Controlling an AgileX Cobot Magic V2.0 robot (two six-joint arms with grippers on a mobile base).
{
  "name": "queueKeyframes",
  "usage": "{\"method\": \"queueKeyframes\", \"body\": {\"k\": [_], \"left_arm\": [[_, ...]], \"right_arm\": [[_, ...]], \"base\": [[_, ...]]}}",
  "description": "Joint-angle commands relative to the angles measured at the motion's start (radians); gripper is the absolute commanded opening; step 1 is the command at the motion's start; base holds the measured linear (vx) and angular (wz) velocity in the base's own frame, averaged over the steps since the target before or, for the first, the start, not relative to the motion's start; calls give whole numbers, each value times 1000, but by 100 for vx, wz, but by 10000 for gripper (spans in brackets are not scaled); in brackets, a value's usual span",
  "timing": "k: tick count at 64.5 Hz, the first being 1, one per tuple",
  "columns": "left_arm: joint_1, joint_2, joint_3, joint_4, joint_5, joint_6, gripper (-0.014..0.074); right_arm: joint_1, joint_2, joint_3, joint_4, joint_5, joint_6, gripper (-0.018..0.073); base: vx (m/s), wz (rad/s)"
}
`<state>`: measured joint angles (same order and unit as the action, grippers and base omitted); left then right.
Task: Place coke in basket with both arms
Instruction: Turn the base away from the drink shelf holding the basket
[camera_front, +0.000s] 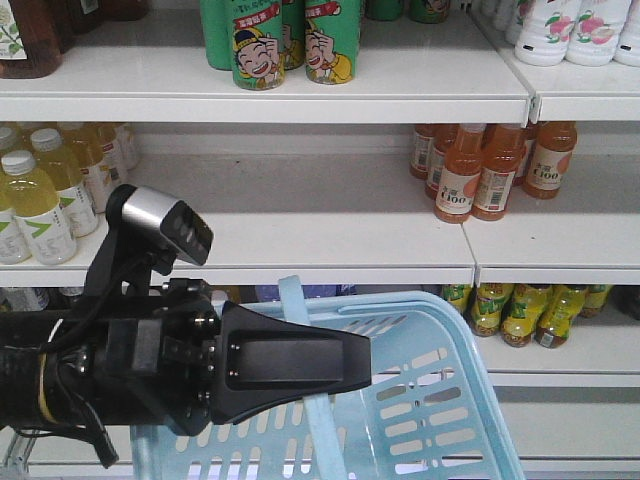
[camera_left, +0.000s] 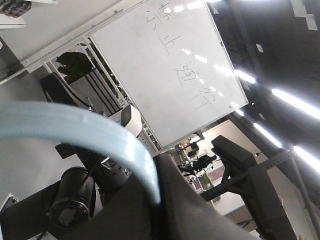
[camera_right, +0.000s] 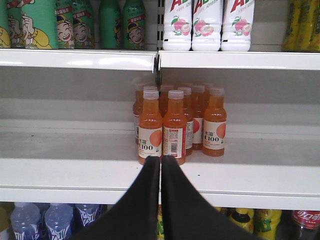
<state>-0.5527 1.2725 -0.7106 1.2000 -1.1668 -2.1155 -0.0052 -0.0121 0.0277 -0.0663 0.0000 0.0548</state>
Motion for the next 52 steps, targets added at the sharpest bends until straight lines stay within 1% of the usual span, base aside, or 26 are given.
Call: {"method": "queueKeyframes", "body": {"k": [1,14,25,39,52], "left_arm": [[0,-30,-21,-78,-211,-1,-8],[0,-30,-21,-78,-211,-1,-8],[0,-30,-21,-77,-211,-1,-8],[0,-30,-21,-77,-211,-1,-8],[0,-30,-21,-77,-211,-1,-8]], "right_arm": [[-3,-15,15,-9,-71,-2,-5],[-3,-15,15,-9,-71,-2,-5],[-3,-15,15,-9,-71,-2,-5],[-3,-15,15,-9,-71,-2,-5],[-3,-15,15,-9,-71,-2,-5]], "base": [[-1,-3],[-2,-10],[-3,-27],[-2,-43],[-3,-59]]}}
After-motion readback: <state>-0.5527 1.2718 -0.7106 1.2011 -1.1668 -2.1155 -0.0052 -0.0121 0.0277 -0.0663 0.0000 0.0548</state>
